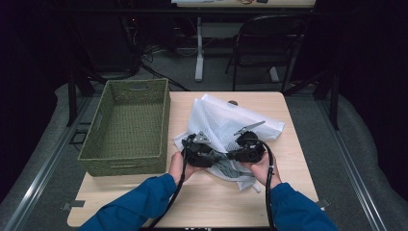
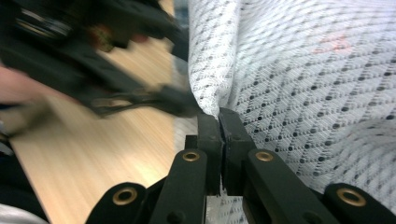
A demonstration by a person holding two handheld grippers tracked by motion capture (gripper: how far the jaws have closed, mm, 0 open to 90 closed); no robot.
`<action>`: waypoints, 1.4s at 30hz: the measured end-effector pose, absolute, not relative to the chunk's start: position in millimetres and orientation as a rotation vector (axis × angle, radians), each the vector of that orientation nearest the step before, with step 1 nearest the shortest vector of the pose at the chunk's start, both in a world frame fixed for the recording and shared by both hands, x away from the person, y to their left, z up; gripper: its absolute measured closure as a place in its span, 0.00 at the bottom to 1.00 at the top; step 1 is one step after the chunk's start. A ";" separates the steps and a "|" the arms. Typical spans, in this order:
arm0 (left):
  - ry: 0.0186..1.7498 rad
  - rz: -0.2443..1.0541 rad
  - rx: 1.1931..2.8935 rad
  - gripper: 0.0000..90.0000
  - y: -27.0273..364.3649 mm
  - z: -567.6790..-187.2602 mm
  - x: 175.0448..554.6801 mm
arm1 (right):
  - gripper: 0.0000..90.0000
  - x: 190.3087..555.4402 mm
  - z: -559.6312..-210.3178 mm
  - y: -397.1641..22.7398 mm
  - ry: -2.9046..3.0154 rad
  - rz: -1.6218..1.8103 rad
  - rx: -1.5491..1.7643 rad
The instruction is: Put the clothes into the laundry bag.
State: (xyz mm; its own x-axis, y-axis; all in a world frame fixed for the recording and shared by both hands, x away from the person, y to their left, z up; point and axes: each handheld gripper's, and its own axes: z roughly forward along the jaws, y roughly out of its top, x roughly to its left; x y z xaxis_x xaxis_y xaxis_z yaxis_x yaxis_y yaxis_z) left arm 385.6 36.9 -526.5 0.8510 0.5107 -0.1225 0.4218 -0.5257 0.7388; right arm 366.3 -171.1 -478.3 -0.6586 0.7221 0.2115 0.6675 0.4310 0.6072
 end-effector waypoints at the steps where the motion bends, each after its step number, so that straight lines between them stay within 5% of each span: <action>1: 0.669 0.149 2.220 0.47 40.7 -523.1 383.5 | 0.98 366.0 -477.4 -171.2 2.584 1.053 1.264; 6: 0.694 0.259 2.229 0.39 69.2 -511.9 375.7 | 0.89 365.5 -476.2 -166.7 2.583 0.992 1.219; 9: 0.774 0.286 2.215 0.34 86.0 -511.2 380.9 | 0.62 366.1 -474.2 -154.2 2.538 0.962 1.182; 11: 0.815 0.275 2.212 0.35 90.0 -513.7 384.6 | 0.53 368.5 -471.5 -143.0 2.505 0.981 1.163; 14: 0.820 0.281 2.228 0.35 86.2 -515.6 384.4 | 0.65 372.3 -470.8 -128.5 2.490 0.979 1.113; 16: 0.816 0.291 2.242 0.35 83.3 -515.5 381.5 | 0.92 375.0 -475.5 -120.1 2.476 0.915 1.053; 18: 0.813 0.314 2.243 0.35 82.7 -515.9 378.5 | 0.97 375.2 -480.8 -127.8 2.507 0.881 1.079; 28: 0.890 0.370 2.253 0.32 82.3 -524.3 378.3 | 0.97 356.0 -462.6 -170.8 2.537 0.956 1.101; 37: 1.009 0.262 2.245 0.35 79.1 -546.8 386.0 | 0.96 357.5 -459.8 -179.0 2.635 0.971 1.100; 42: 1.037 0.230 2.199 0.61 70.2 -559.9 394.7 | 0.66 362.2 -462.1 -160.5 2.558 0.980 1.107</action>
